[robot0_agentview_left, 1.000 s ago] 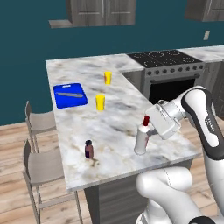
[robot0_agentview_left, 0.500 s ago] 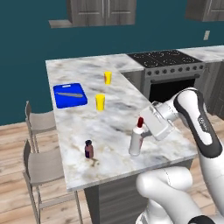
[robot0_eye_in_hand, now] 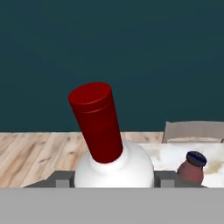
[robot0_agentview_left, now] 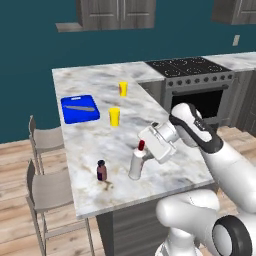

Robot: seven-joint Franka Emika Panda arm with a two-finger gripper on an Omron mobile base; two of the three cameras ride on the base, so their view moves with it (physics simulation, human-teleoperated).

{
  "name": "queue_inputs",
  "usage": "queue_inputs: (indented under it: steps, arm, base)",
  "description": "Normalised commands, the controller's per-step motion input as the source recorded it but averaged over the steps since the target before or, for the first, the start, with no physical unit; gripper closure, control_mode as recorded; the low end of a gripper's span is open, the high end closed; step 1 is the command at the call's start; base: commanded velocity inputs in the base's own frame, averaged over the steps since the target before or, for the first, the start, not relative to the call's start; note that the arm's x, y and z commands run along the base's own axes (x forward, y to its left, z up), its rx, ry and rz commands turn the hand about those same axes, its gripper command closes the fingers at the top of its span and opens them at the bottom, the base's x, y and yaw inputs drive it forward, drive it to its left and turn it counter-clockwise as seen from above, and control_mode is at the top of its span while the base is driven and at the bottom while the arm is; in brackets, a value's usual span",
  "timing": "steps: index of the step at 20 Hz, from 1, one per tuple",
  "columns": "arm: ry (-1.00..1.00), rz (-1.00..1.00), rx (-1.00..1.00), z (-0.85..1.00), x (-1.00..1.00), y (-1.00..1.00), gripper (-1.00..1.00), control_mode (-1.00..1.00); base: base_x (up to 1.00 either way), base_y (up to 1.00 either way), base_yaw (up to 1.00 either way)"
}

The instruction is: Place the drinks on the dining counter in a tight cluster.

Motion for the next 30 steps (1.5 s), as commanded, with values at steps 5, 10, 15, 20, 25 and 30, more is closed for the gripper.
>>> queue_inputs:
  steps: [5,10,15,20,25,30]
  arm:
    - [0.0,0.01,0.0,-0.08,0.69,0.0,1.0,-1.0]
    - [0.0,0.0,0.0,-0.01,0.22,0.05,1.0,-1.0]
    - [0.0,0.0,0.0,-0.32,0.01,0.02,1.0,-1.0]
    - [0.0,-0.02,0.0,-0.25,0.0,0.09,1.0,-1.0]
    - [0.0,-0.16,0.0,0.0,0.1,0.1,1.0,-1.0]
    - [0.0,-0.2,0.0,-0.02,0.12,0.03,1.0,-1.0]
  base:
    - [0.0,0.0,0.0]
    - [0.0,0.0,0.0]
    - [0.0,0.0,0.0]
    - [0.0,0.0,0.0]
    - [0.0,0.0,0.0]
    - [0.0,0.0,0.0]
